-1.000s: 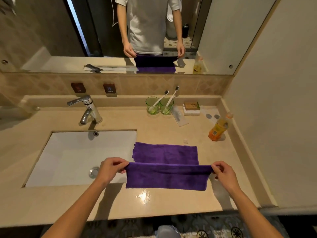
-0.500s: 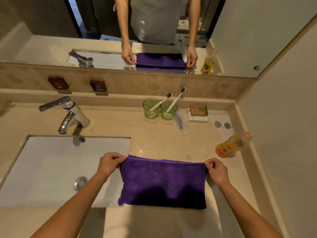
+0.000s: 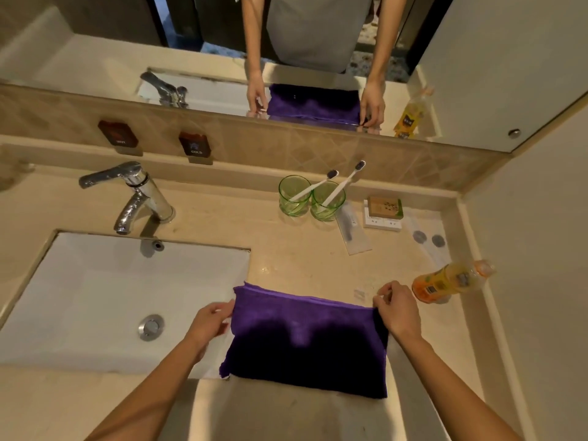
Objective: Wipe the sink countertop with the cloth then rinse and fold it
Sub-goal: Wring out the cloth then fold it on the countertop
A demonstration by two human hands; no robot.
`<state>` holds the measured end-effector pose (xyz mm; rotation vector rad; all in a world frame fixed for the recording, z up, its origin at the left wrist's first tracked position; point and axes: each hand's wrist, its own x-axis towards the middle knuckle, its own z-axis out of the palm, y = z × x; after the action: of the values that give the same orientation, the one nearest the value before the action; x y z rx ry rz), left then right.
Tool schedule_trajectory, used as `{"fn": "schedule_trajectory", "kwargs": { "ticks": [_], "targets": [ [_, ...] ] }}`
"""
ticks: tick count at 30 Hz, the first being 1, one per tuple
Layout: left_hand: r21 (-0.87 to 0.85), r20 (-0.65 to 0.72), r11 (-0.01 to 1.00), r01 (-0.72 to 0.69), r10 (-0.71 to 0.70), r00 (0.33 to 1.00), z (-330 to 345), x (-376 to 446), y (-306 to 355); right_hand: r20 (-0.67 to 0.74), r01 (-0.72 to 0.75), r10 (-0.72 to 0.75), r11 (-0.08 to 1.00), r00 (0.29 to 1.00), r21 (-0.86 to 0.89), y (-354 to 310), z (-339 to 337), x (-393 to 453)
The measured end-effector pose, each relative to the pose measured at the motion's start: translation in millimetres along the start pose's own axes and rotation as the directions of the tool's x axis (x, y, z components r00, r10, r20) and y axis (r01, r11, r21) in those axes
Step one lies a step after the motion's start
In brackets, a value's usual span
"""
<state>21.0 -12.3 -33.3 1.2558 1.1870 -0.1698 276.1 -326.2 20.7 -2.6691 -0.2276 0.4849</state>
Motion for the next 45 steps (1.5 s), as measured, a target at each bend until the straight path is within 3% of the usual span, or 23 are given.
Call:
{"fn": "schedule_trajectory", "kwargs": {
  "ticks": [4, 6, 9, 14, 17, 19, 21, 24, 32, 37, 45],
  "targets": [
    [0.072, 0.046, 0.997, 0.000, -0.003, 0.999, -5.9, -15.1, -20.1, 0.177, 0.247, -0.262, 0.964, 0.949, 0.101, -67.9, 3.1, -0.1],
    [0.169, 0.096, 0.986, 0.007, -0.023, 0.995, -5.8, -20.6, -24.1, 0.277, 0.364, -0.380, 0.925, 0.882, 0.110, -107.1, 12.3, -0.3],
    [0.395, 0.065, 0.918, 0.020, -0.050, 0.997, -8.9, -22.6, -30.3, 0.426, 0.523, -0.507, 0.848, 0.749, 0.089, -163.3, 37.4, -1.3],
    [0.474, 0.147, 0.880, -0.023, -0.054, 0.988, -9.6, -28.6, -35.6, 0.616, 0.718, -0.589, 0.694, 0.523, 0.053, -232.7, 80.8, -4.9],
    [0.412, 0.173, 0.909, -0.061, -0.012, 0.985, -11.8, -35.7, -32.5, 0.738, 0.817, -0.515, 0.571, 0.436, -0.083, -259.2, 106.0, -6.8],
    [0.350, 0.208, 0.932, -0.090, 0.016, 0.978, -16.1, -39.6, -34.4, 0.791, 0.878, -0.451, 0.428, 0.413, -0.214, -267.8, 120.2, -8.9],
    [0.410, 0.200, 0.910, -0.066, -0.019, 0.980, -14.7, -41.7, -35.9, 0.823, 0.909, -0.395, 0.264, 0.407, -0.322, -269.3, 131.6, -9.0],
    [0.512, 0.166, 0.858, -0.043, -0.050, 0.985, -11.9, -39.5, -41.7, 0.836, 0.914, -0.370, 0.146, 0.406, -0.379, -271.1, 140.5, -10.0],
    [0.551, 0.187, 0.835, 0.001, -0.125, 0.974, -14.3, -42.9, -44.4, 0.860, 0.916, -0.331, 0.243, 0.388, -0.319, -268.9, 154.3, -18.1],
    [0.493, 0.172, 0.870, -0.013, -0.083, 0.982, -12.7, -50.3, -40.2, 0.858, 0.927, -0.356, 0.206, 0.370, -0.314, -268.0, 146.6, -24.9],
    [0.174, 0.081, 0.982, -0.077, 0.064, 0.995, -23.3, -76.6, -30.8, 0.859, 0.928, -0.358, 0.067, 0.365, -0.366, -272.0, 122.0, -19.1]
  ]
}}
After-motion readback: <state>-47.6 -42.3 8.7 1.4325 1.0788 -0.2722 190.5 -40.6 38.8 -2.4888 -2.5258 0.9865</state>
